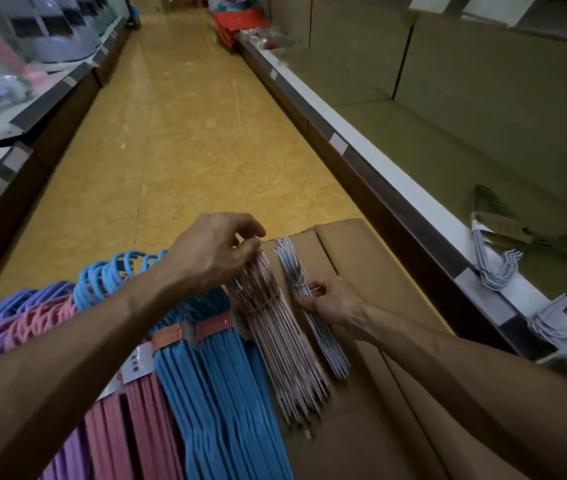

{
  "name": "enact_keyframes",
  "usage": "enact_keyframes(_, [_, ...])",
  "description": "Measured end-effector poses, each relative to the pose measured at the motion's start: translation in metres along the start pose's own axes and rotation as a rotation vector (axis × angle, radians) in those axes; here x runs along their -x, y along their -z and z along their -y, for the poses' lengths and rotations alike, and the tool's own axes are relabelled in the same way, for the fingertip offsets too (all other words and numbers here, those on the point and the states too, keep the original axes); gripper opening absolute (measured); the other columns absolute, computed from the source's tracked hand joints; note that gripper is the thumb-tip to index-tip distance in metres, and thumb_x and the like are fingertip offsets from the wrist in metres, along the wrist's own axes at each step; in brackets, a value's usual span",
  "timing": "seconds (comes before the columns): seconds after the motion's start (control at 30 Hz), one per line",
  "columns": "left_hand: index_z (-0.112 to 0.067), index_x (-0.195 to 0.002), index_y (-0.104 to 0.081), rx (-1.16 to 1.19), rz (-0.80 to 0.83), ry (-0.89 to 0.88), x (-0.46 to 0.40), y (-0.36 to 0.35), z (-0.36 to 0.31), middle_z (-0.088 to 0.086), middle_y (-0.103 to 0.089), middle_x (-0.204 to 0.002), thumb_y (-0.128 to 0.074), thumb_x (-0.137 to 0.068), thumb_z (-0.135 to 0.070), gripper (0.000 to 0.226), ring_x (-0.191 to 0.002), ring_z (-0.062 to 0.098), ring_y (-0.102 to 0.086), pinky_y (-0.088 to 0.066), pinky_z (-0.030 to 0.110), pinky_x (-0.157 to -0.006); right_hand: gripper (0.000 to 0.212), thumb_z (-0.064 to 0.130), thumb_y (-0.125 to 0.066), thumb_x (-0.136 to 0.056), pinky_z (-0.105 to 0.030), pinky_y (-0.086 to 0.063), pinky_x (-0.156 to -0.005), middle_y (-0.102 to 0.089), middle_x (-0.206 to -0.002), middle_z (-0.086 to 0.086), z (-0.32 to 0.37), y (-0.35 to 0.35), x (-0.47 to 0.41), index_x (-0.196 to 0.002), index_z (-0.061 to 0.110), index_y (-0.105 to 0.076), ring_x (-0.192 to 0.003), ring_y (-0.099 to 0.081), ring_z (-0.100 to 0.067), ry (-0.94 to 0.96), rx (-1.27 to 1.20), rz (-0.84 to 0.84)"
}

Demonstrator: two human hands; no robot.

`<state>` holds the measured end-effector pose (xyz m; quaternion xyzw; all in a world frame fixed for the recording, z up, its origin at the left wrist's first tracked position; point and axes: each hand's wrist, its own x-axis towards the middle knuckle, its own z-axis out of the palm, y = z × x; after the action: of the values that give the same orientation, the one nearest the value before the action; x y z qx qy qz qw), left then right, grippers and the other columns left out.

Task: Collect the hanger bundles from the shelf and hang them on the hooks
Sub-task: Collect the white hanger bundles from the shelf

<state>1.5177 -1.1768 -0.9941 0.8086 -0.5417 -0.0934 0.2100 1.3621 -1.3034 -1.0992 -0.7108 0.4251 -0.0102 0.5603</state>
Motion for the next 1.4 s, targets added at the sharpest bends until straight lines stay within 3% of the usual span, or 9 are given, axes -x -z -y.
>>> enact_keyframes(0.13, [-0.022,-0.118,-0.068,0.043,-0.029,-0.011,-0.002,-0.003,-0.004,-0.010,-0.063,-0.098,-0.053,-0.100,-0.026,0.024,-0.092,0.010,-0.063,-0.050,0.025,-0.074,0.011,0.020,-0.064,-0.094,-0.035,-0.059,-0.081,-0.070,-0.099,-0.006,-0.007,-0.018,-0.004,-0.104,0.015,-0.065,-0.089,-0.069,-0.019,-0.010,0.011,-0.006])
enact_keyframes(0.3, [-0.021,-0.114,-0.070,0.106,-0.046,-0.009,-0.003,-0.005,-0.007,-0.007,-0.067,-0.097,-0.053,-0.100,-0.023,0.022,-0.087,0.003,-0.064,-0.049,0.013,-0.067,0.018,0.023,-0.065,-0.093,-0.042,-0.059,-0.088,-0.070,-0.104,-0.008,-0.008,-0.017,-0.006,-0.109,0.014,-0.066,-0.095,-0.069,-0.021,-0.009,0.020,0.006])
enact_keyframes(0.57, [-0.031,-0.112,-0.068,0.269,-0.080,-0.034,-0.007,-0.003,-0.034,-0.012,-0.070,-0.103,-0.054,-0.099,-0.025,0.020,-0.098,0.004,-0.065,-0.055,0.035,-0.088,0.032,0.030,-0.065,-0.093,-0.039,-0.052,-0.097,-0.062,-0.112,-0.003,-0.001,0.016,0.024,-0.121,0.015,-0.058,-0.105,-0.060,-0.017,0.071,0.178,-0.059])
enact_keyframes(0.73, [-0.028,-0.109,-0.069,0.449,-0.076,-0.043,-0.019,-0.014,-0.074,-0.009,-0.073,-0.095,-0.054,-0.099,-0.019,0.020,-0.092,0.006,-0.069,-0.056,0.041,-0.089,0.025,0.028,-0.063,-0.095,-0.018,-0.049,-0.077,-0.060,-0.106,0.008,-0.008,0.072,0.069,-0.119,0.021,-0.062,-0.096,-0.058,-0.007,0.198,0.247,-0.134])
enact_keyframes(0.83, [-0.027,-0.107,-0.070,0.539,-0.044,-0.044,-0.029,-0.028,-0.104,-0.006,-0.074,-0.094,-0.054,-0.099,-0.017,0.021,-0.089,0.008,-0.070,-0.056,0.043,-0.089,0.020,0.026,-0.063,-0.095,-0.025,-0.053,-0.082,-0.065,-0.104,0.006,-0.018,0.116,0.097,-0.113,0.021,-0.066,-0.094,-0.062,-0.010,0.235,0.240,-0.203])
enact_keyframes(0.97, [-0.029,-0.103,-0.071,0.628,-0.014,-0.057,-0.042,-0.053,-0.142,-0.007,-0.073,-0.091,-0.054,-0.100,-0.016,0.022,-0.084,0.007,-0.071,-0.058,0.036,-0.083,0.010,0.022,-0.060,-0.097,-0.028,-0.054,-0.082,-0.064,-0.101,0.009,-0.039,0.183,0.115,-0.105,0.025,-0.065,-0.095,-0.062,-0.010,0.199,0.214,-0.319])
enact_keyframes(1.07, [-0.030,-0.105,-0.069,0.667,0.017,-0.077,-0.049,-0.072,-0.167,-0.008,-0.072,-0.092,-0.054,-0.099,-0.018,0.020,-0.085,0.006,-0.070,-0.058,0.030,-0.078,0.014,0.016,-0.058,-0.098,-0.024,-0.051,-0.084,-0.065,-0.104,0.008,-0.055,0.235,0.112,-0.110,0.020,-0.065,-0.100,-0.062,-0.011,0.168,0.244,-0.486])
enact_keyframes(1.23, [-0.027,-0.112,-0.066,0.704,0.091,-0.027,-0.061,-0.106,-0.198,-0.004,-0.067,-0.100,-0.054,-0.099,-0.020,0.019,-0.088,0.008,-0.068,-0.059,0.029,-0.077,0.034,0.018,-0.065,-0.093,-0.034,-0.047,-0.092,-0.061,-0.127,-0.008,-0.089,0.310,0.091,-0.127,0.014,-0.059,-0.117,-0.057,-0.028,0.005,0.502,-0.599])
enact_keyframes(1.4, [-0.021,-0.120,-0.060,0.755,0.217,0.109,-0.072,-0.146,-0.214,0.000,-0.063,-0.102,-0.055,-0.099,-0.020,0.021,-0.088,0.012,-0.067,-0.060,0.024,-0.074,0.054,0.043,-0.057,-0.096,-0.044,-0.045,-0.102,-0.053,-0.139,-0.013,-0.117,0.338,0.061,-0.143,0.020,-0.044,-0.121,-0.054,-0.033,-0.174,0.389,-0.709])
